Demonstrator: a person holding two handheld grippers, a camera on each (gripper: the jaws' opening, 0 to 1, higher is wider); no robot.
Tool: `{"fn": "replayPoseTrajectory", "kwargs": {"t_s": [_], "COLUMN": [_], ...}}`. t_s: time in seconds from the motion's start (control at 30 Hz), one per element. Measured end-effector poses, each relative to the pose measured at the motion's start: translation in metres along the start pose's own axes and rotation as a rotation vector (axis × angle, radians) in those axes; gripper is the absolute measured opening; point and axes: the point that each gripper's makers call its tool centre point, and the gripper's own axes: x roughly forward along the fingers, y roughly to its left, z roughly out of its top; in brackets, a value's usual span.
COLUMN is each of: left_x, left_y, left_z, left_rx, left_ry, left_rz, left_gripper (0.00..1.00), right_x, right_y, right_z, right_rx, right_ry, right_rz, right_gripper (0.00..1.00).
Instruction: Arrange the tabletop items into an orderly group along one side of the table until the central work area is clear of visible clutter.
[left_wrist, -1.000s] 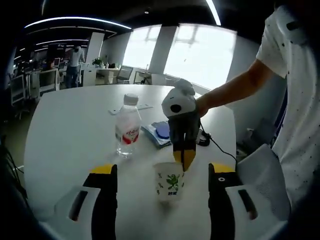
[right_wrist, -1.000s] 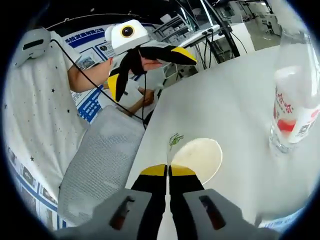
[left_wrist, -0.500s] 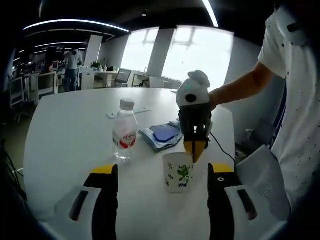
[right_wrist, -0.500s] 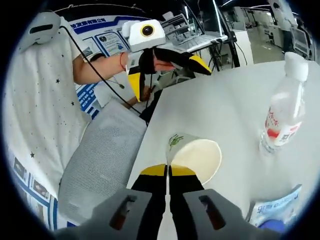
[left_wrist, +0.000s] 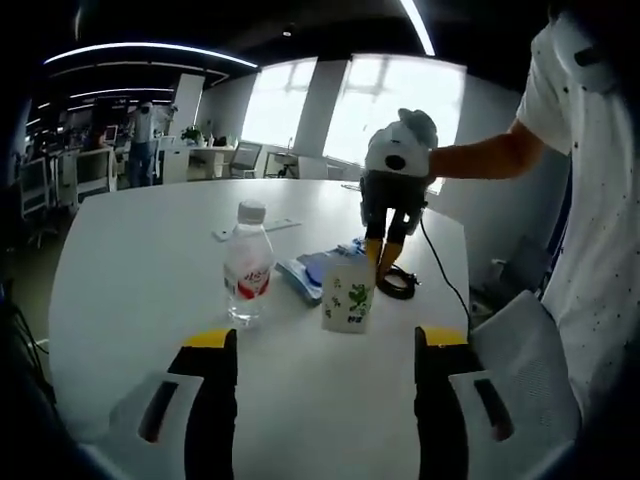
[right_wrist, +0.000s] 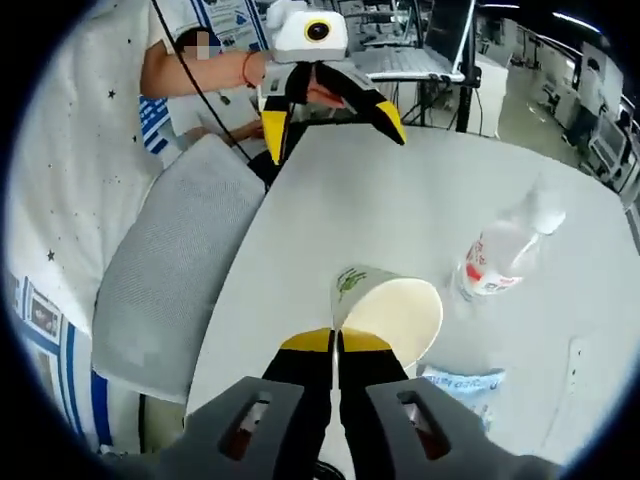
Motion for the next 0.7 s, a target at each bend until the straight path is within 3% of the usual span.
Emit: {"fn": "replayPoseTrajectory", "kwargs": {"t_s": [0.23, 0.7], "left_x": [-0.001, -0.004], "left_y": [-0.001, -0.003], "left_z": [0.001, 0.0], "left_rx": [0.005, 0.011], "left_ry": [-0.004, -0.004], "left_rz": [0.002, 0.005], "left_gripper": [0.73, 0.73], "right_x": [-0.011, -0.021], "right_y": [-0.013, -0.042], "right_z": [-0.011, -0.022], "right_rx": [-0.094, -0.197], "right_ry": [0.104, 0.23], "right_rz": [-0.048, -0.112], "right_gripper": [0.0, 0.0]}}
